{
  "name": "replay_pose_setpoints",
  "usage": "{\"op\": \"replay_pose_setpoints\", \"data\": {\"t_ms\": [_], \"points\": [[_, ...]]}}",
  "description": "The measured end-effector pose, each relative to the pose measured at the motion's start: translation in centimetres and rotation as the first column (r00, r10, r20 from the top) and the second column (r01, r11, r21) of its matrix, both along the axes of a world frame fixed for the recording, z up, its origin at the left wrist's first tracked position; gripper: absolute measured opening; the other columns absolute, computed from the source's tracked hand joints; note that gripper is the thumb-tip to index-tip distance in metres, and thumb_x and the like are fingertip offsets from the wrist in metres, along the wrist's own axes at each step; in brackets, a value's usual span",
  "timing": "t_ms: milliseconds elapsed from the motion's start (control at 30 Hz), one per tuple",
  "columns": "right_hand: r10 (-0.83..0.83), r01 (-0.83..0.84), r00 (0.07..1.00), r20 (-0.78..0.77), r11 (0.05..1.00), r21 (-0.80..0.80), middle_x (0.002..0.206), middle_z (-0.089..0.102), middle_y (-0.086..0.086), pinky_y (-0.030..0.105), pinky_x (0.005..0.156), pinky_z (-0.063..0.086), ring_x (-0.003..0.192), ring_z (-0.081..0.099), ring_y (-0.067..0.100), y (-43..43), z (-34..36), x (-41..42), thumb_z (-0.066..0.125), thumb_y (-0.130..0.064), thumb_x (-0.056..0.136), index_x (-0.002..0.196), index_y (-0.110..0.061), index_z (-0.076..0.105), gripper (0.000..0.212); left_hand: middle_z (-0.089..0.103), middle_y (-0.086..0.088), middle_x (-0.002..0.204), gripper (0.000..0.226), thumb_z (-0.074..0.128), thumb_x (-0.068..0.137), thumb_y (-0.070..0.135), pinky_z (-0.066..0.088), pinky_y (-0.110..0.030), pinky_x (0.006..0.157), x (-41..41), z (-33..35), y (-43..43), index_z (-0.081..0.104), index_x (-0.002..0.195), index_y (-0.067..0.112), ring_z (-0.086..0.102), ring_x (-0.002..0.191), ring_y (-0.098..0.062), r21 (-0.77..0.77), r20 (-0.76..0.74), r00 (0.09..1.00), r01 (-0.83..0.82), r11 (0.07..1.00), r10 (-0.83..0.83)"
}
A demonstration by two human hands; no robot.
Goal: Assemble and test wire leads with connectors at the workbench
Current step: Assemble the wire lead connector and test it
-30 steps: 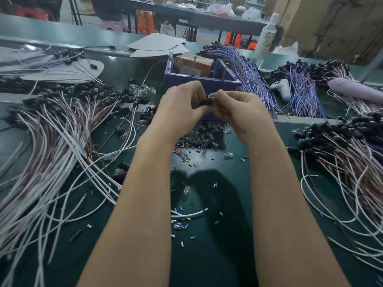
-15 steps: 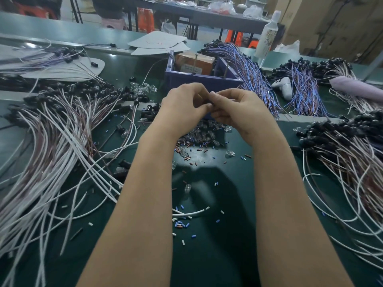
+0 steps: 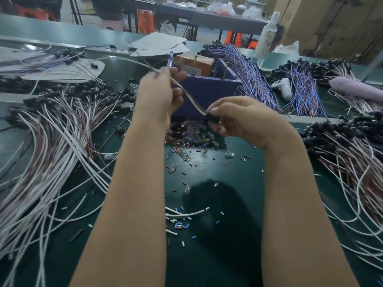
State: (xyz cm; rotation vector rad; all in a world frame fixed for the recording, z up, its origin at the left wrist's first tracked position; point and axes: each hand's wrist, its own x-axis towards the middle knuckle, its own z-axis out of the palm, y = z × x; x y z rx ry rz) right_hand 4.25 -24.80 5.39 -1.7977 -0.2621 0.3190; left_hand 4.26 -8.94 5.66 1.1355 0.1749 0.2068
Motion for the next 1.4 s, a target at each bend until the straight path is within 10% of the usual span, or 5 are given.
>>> {"op": "replay_pose_setpoints", "data": {"t_ms": [167, 467, 700, 1033, 1400], "points": [[0.304, -0.323, 0.946, -0.111, 0.901, -0.288, 0.076, 0.073, 0.003, 0.02, 0.069, 0.053, 0.071, 0.068, 0.014, 0.5, -0.4, -0.6, 0.054, -0.012, 0.093, 0.085, -0.014, 0.063, 0.012, 0.052, 0.002, 0.065, 0.028, 0.036, 0.103, 0.014, 0.03, -0.016, 0.045, 0.1, -0.4, 0.7, 0.055, 0.082, 0.012, 0.034, 0.042, -0.002, 0.152, 0.126, 0.992, -0.036, 0.988, 0.016], [-0.165, 0.167, 0.986, -0.036, 0.924, 0.344, 0.087, 0.073, 0.007, 0.027, 0.064, 0.056, 0.073, 0.068, 0.017, 0.8, -1.3, 1.5, 0.048, -0.019, 0.098, 0.102, -0.007, 0.064, 0.02, 0.059, 0.008, 0.058, 0.028, 0.043, 0.101, 0.018, 0.041, -0.017, 0.049, 0.3, -2.2, -0.6, 0.063, 0.083, 0.014, 0.045, 0.046, -0.005, 0.626, -0.181, 0.838, 0.502, 0.597, -0.514], [-0.288, 0.291, 0.918, 0.272, 0.956, 0.03, 0.07, 0.069, 0.001, 0.034, 0.064, 0.053, 0.062, 0.061, 0.016, 1.2, -1.9, 2.1, 0.061, -0.012, 0.09, 0.078, -0.016, 0.066, 0.014, 0.07, -0.004, 0.075, 0.028, 0.048, 0.099, 0.026, 0.051, -0.015, 0.054, 0.4, -2.6, -1.8, 0.066, 0.098, 0.004, 0.057, 0.049, -0.001, 0.629, -0.231, 0.844, 0.509, 0.588, -0.484], [-0.204, 0.226, 0.954, 0.22, 0.971, -0.077, 0.068, 0.067, 0.0, 0.019, 0.058, 0.053, 0.057, 0.062, 0.006, 1.3, -2.3, 2.1, 0.056, -0.009, 0.094, 0.08, -0.016, 0.06, 0.016, 0.067, 0.003, 0.08, 0.023, 0.033, 0.104, 0.02, 0.043, -0.016, 0.05, 2.0, -1.7, -1.7, 0.052, 0.09, 0.019, 0.046, 0.053, -0.004, 0.201, 0.013, 0.999, 0.033, 0.979, -0.037], [-0.417, 0.498, 0.841, 0.344, 0.845, -0.196, 0.058, 0.063, -0.005, 0.024, 0.057, 0.041, 0.051, 0.053, 0.003, 0.9, -3.1, 4.0, 0.05, -0.018, 0.096, 0.093, -0.018, 0.059, 0.009, 0.056, 0.004, 0.055, 0.019, 0.046, 0.091, 0.016, 0.039, -0.026, 0.06, 3.2, -1.5, -0.3, 0.064, 0.089, 0.009, 0.05, 0.056, -0.01, 0.808, 0.093, 0.995, -0.087, 0.583, 0.019]]}}
